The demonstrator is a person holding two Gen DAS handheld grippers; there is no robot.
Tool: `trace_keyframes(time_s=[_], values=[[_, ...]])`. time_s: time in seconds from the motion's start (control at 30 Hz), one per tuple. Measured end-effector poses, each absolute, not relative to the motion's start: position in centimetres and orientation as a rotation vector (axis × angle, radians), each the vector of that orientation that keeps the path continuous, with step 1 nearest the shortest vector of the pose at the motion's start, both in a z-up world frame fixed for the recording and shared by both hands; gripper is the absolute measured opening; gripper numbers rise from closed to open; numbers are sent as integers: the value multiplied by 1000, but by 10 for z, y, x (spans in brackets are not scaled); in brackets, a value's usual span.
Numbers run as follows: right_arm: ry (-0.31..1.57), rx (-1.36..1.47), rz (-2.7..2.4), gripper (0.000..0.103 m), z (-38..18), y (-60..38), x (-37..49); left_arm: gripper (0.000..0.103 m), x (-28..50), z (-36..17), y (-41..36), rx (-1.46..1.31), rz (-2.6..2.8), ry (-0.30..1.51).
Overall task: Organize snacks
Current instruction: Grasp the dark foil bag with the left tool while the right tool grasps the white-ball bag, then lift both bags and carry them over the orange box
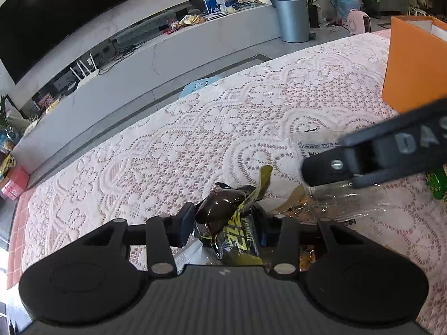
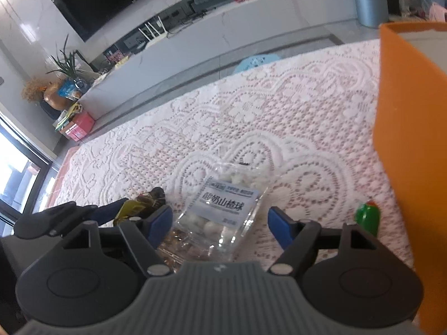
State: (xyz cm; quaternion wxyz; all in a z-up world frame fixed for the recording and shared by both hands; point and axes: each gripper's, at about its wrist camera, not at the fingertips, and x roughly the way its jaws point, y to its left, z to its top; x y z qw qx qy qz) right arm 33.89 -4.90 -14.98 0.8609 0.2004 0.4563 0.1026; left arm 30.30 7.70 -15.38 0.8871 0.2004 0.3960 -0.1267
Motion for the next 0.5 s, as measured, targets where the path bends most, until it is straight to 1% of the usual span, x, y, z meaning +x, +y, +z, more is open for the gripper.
trace_keyframes(time_s=[0.13,0.17,0.37,0.4,0.43,0.5], values=[[1001,433,177,76,-155,-41,348,46,299,-152,79,393,-237,808],[1002,429,167,78,-156,-39,349,45,297,-150,81,367,-227,801],[997,366,113,78,-154,-24,350,44,296,-132,111,158,-153,792],[993,359,109,77,-154,-23,349,44,295,-130,114,150,-144,793],[988,362,100,69,-153,-23,349,44,295,-128,116,146,-139,789],[994,345,94,68,-152,-23,350,44,292,-124,118,134,-134,780]])
